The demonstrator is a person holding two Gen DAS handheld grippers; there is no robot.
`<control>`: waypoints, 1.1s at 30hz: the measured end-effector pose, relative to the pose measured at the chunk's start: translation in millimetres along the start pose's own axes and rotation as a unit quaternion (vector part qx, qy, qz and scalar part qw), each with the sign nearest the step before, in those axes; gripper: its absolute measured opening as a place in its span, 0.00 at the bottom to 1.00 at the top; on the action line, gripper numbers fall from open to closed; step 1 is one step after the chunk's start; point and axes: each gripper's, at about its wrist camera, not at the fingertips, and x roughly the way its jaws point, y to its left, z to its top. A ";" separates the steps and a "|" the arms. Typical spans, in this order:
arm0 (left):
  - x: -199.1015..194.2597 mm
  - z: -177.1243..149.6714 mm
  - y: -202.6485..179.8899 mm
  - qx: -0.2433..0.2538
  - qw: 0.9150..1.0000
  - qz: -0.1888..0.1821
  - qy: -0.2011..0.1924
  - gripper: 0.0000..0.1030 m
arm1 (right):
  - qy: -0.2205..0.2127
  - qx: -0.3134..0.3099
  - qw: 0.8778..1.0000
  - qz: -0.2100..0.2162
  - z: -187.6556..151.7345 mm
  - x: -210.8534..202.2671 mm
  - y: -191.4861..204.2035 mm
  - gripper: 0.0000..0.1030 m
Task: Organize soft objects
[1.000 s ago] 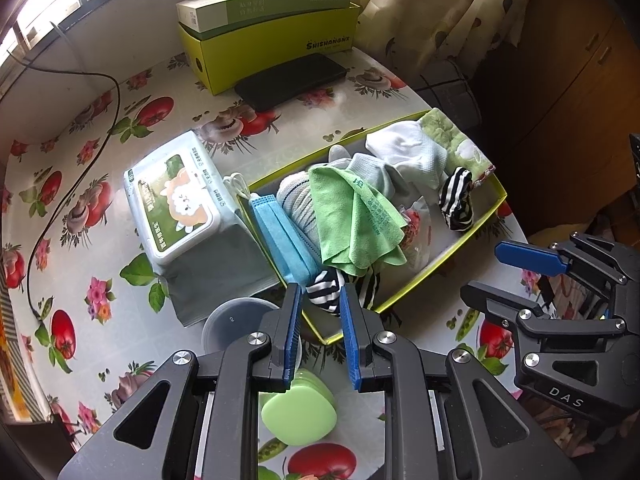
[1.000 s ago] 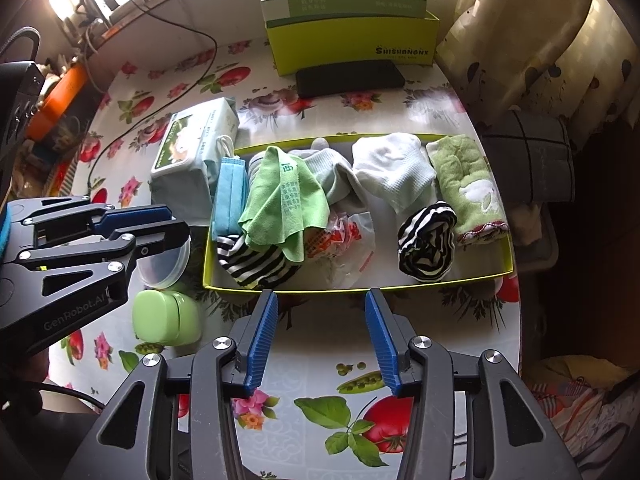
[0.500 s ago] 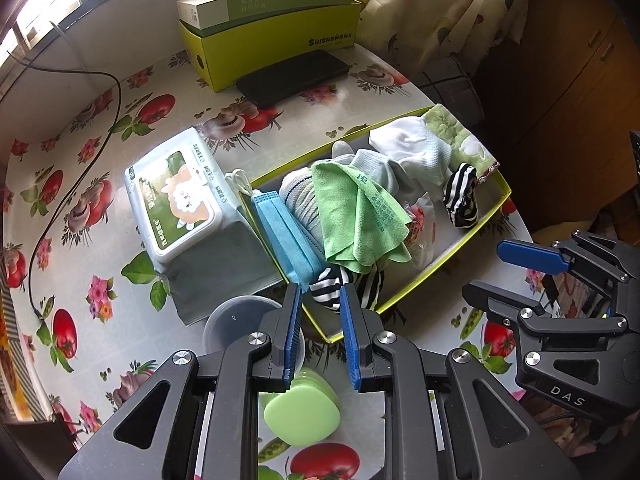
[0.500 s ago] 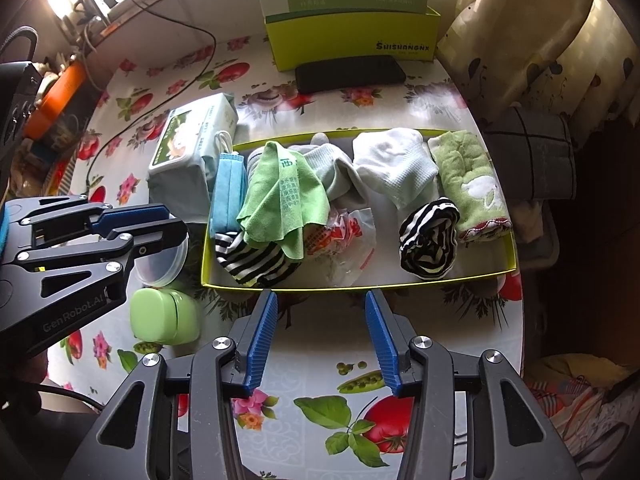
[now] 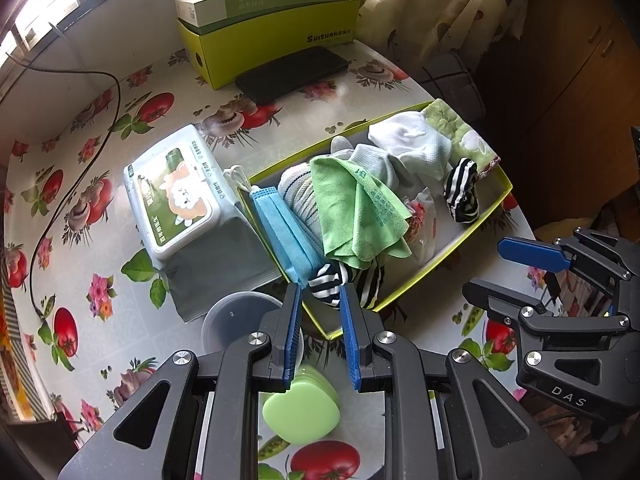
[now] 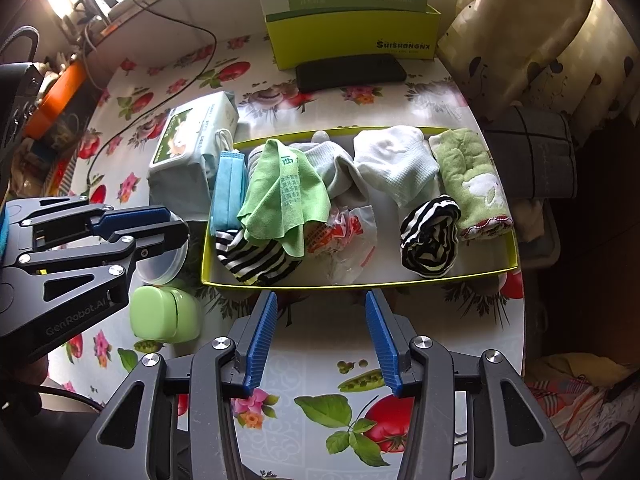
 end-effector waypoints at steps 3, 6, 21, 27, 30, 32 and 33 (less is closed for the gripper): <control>-0.2 -0.1 0.3 0.001 1.000 0.001 0.000 0.20 | 0.000 0.000 1.000 0.000 0.3 -0.3 0.0 0.44; -0.2 0.2 0.1 0.001 1.000 0.001 0.000 0.20 | 0.000 0.000 1.000 0.000 -0.5 0.0 0.8 0.44; 0.4 -1.7 1.6 -0.002 1.000 0.004 0.005 0.20 | 0.000 -0.001 1.000 -0.001 -1.7 -0.1 3.5 0.48; 1.3 -0.1 2.0 -0.002 1.000 0.004 0.006 0.20 | 0.001 -0.001 1.000 -0.001 -1.5 0.5 3.8 0.49; 1.3 -0.1 2.2 -0.002 1.000 0.005 0.006 0.20 | 0.001 -0.001 1.000 -0.001 -1.0 0.9 3.5 0.49; 1.4 -0.2 2.3 -0.002 1.000 0.005 0.006 0.20 | 0.001 -0.001 1.000 -0.001 -0.6 0.8 3.5 0.49; 1.4 -0.2 2.3 -0.002 1.000 0.005 0.006 0.20 | 0.001 -0.001 1.000 -0.002 -0.9 0.9 3.7 0.49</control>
